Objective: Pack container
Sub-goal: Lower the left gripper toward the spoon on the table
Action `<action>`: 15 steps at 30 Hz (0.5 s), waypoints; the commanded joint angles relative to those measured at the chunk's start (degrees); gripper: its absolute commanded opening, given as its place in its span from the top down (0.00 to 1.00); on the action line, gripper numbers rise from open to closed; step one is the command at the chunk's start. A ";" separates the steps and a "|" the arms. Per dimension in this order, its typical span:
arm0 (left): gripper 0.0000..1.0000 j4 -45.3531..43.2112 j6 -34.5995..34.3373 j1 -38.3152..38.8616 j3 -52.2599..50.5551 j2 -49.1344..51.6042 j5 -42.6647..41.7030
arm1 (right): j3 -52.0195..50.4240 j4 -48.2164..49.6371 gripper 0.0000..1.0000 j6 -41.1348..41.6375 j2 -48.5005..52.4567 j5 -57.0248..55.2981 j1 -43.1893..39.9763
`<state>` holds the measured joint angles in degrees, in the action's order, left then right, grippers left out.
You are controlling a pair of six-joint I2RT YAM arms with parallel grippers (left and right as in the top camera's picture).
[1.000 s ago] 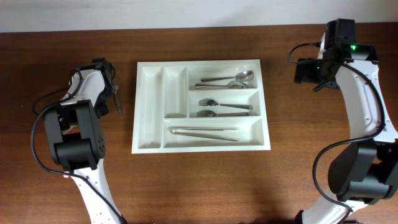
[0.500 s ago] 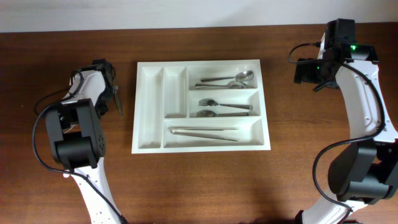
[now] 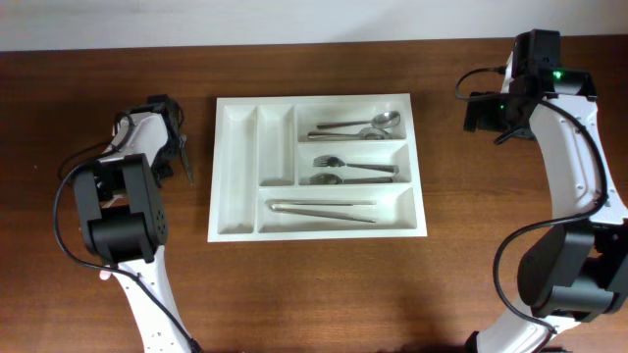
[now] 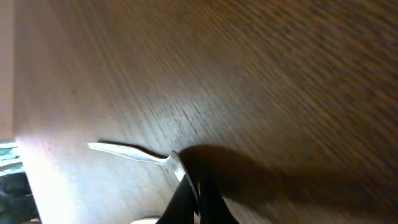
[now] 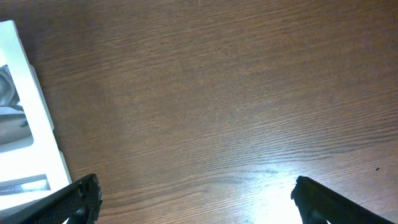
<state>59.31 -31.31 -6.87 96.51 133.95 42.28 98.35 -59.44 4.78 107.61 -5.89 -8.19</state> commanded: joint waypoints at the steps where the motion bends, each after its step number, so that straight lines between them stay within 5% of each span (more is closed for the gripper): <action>1: 0.98 -0.11 -0.55 -0.44 -0.85 1.79 -2.40 | 0.57 0.07 0.01 0.63 -1.81 0.13 -0.09; 15: 0.98 6.03 0.11 -0.39 3.13 1.79 -2.38 | 0.57 0.07 0.01 0.66 -1.81 0.13 -0.09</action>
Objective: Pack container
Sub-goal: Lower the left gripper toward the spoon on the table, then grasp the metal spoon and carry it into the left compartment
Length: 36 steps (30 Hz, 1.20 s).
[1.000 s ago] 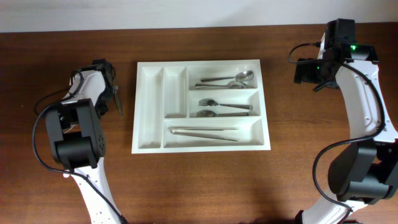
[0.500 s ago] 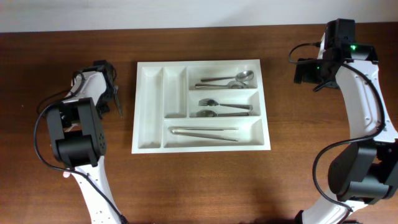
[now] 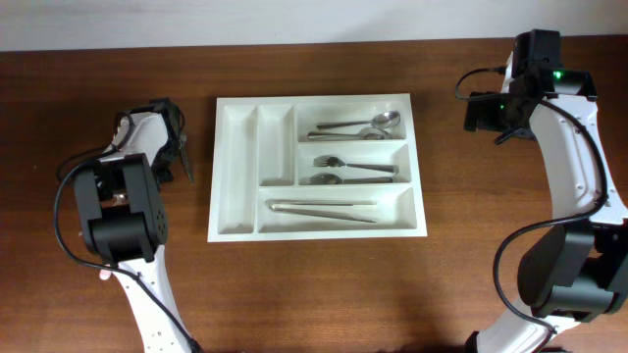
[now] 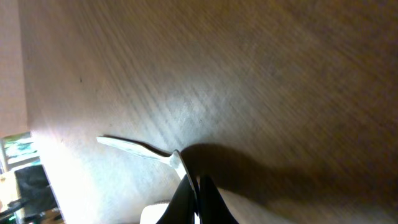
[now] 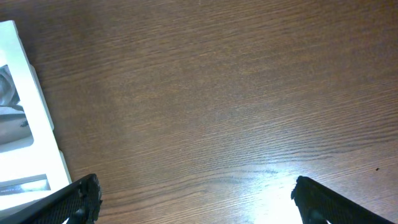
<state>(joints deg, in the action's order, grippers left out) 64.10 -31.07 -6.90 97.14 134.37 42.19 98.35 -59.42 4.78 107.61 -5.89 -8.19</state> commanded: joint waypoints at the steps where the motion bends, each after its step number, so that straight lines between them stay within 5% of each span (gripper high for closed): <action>1: 0.98 2.14 -0.11 -0.37 3.58 1.38 -2.29 | 0.57 0.04 0.01 0.63 -1.81 0.13 -0.09; 10: 0.98 10.27 3.10 1.03 17.16 1.38 -2.29 | 0.57 0.04 0.01 0.66 -1.81 0.13 -0.09; 23: 0.98 11.37 22.01 10.64 33.62 1.36 -8.44 | 0.57 0.04 0.01 0.63 -1.81 0.13 -0.09; 36: 0.98 12.81 66.84 22.18 36.98 1.36 -41.03 | 0.57 0.04 0.01 0.63 -1.81 0.13 -0.09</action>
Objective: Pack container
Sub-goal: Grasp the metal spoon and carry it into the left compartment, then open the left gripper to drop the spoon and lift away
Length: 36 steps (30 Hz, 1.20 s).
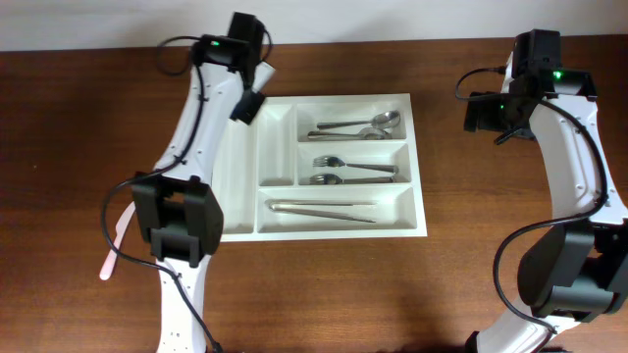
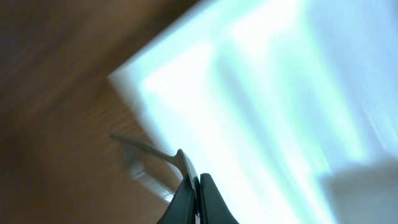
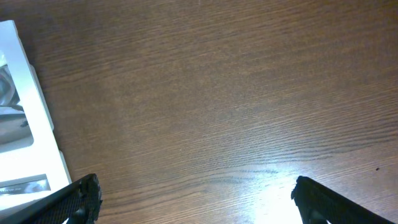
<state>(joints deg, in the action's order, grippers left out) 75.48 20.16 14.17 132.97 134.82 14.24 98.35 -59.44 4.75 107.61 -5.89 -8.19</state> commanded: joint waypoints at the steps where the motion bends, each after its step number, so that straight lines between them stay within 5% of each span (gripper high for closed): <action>1: 0.98 1.84 17.07 1.42 1.16 0.92 -14.51 | 0.57 0.07 0.01 0.68 -1.81 0.13 -0.09; 17: 0.99 7.78 28.04 2.34 1.16 0.92 -24.55 | 0.57 0.07 0.01 0.68 -1.81 0.13 -0.09; 36: 0.98 9.31 28.13 -8.50 1.16 0.92 -28.70 | 0.57 0.07 0.01 0.66 -1.81 0.13 -0.09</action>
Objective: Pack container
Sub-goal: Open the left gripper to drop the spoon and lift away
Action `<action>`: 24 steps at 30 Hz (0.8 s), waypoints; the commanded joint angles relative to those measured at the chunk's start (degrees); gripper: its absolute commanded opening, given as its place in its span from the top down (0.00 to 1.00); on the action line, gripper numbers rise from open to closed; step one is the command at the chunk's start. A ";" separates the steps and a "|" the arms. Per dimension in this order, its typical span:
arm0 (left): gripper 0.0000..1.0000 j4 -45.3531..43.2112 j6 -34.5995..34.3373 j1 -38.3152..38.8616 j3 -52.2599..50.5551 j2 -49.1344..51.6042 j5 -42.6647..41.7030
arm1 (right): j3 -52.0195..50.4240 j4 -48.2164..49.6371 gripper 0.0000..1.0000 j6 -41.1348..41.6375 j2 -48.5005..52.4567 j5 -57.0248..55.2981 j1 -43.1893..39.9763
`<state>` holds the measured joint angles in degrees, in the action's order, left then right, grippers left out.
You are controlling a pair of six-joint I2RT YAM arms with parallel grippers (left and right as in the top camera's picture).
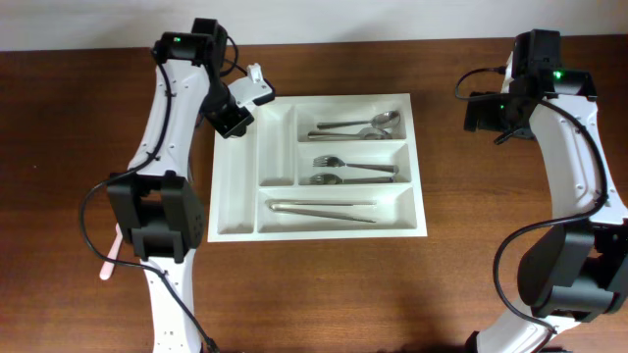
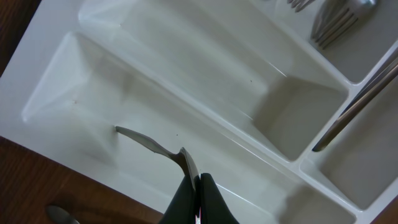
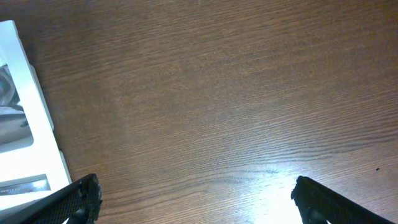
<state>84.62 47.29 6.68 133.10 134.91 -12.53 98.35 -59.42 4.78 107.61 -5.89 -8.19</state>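
Observation:
The white cutlery tray lies mid-table, its two narrow left compartments bare. My left gripper is shut on a slim silver piece of cutlery. Only its handle shows, pointing away from the jaws above the leftmost compartment. Overhead, the left gripper is at the tray's far-left corner. The right gripper is open over bare wood, right of the tray, and holds nothing.
Spoons, forks and long knives fill the tray's right compartments. A small silver object lies on the wood just outside the tray's corner. A pink stick shows by the left arm's base.
The left gripper, still shut on the cutlery, has gone from the tray's outer far-left corner to over the leftmost compartment. The right arm is unchanged.
At the two oldest moments the left gripper was on the table left of the tray, shut on the silver cutlery. Then it was at the tray's far-left corner with it. Now it holds it over the leftmost compartment. The right gripper stayed open in place.

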 commanded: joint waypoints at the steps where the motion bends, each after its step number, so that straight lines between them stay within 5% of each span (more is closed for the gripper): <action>1: 0.98 0.11 1.01 -1.11 1.03 0.83 -1.90 | 0.57 0.04 0.01 0.66 -1.81 0.13 -0.09; 14: 0.97 0.46 1.03 -1.18 1.01 0.83 -0.94 | 0.57 0.04 0.01 0.66 -1.81 0.13 -0.09; 24: 0.65 0.48 1.01 -1.88 1.01 0.83 0.76 | 0.57 0.04 0.01 0.63 -1.81 0.13 -0.09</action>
<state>84.86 47.77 5.45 133.10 134.91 -12.19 98.35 -59.42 4.75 107.61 -5.91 -8.19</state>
